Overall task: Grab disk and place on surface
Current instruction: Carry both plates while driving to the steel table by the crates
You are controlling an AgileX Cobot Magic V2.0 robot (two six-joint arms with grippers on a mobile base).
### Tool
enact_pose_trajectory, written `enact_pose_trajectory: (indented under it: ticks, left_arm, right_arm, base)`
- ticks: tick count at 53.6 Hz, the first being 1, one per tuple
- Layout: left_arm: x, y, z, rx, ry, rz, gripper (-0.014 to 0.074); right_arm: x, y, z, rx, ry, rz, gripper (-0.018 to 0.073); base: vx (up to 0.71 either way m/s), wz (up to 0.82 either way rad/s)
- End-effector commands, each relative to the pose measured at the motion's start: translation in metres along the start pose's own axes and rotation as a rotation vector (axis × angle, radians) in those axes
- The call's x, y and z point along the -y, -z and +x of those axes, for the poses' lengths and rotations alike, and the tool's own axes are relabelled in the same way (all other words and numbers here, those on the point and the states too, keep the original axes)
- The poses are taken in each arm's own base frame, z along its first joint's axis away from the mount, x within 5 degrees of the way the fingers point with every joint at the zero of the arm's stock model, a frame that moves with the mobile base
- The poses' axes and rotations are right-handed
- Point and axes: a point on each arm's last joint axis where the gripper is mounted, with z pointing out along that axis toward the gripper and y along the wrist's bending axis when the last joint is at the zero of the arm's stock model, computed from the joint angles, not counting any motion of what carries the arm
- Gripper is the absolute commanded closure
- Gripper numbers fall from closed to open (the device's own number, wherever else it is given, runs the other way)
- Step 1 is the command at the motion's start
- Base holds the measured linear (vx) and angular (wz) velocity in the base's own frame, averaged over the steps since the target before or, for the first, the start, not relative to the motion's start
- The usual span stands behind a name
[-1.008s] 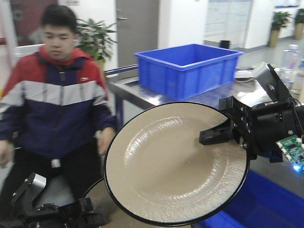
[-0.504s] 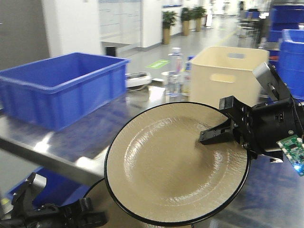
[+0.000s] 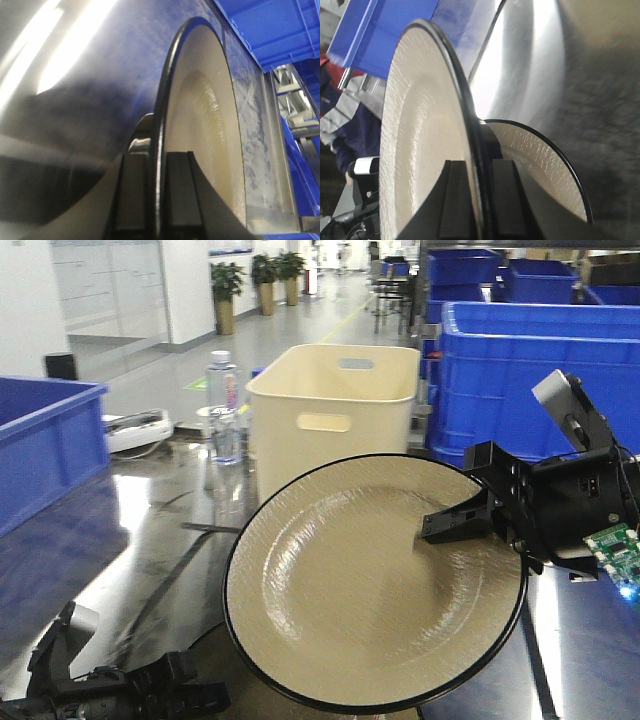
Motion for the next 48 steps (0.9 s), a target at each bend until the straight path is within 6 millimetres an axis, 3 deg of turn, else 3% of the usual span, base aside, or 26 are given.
enact_pose_trajectory:
  ticks: [1,24,48]
  left_arm:
    - [0.0195,0.0076,-0.0088,0.049,0.049,0.094,0.0595]
    - [0.0195,0.0076,-0.0088,0.049,0.049,0.094,0.0595]
    - [0.0195,0.0076,-0.0088,0.049,0.049,0.094,0.0595]
  right_arm:
    - [-0.0243,0.0191,-0.0096,0.122,-0.006,-0.101,0.0568]
    - [-0.0243,0.0191,-0.0096,0.122,-0.006,-0.101,0.0568]
    - [-0.0243,0.0191,-0.0096,0.122,-0.006,-0.101,0.0568]
  base:
    - [0.19,-0.40]
    - [0.16,-0.33]
    - [0.10,-0.09]
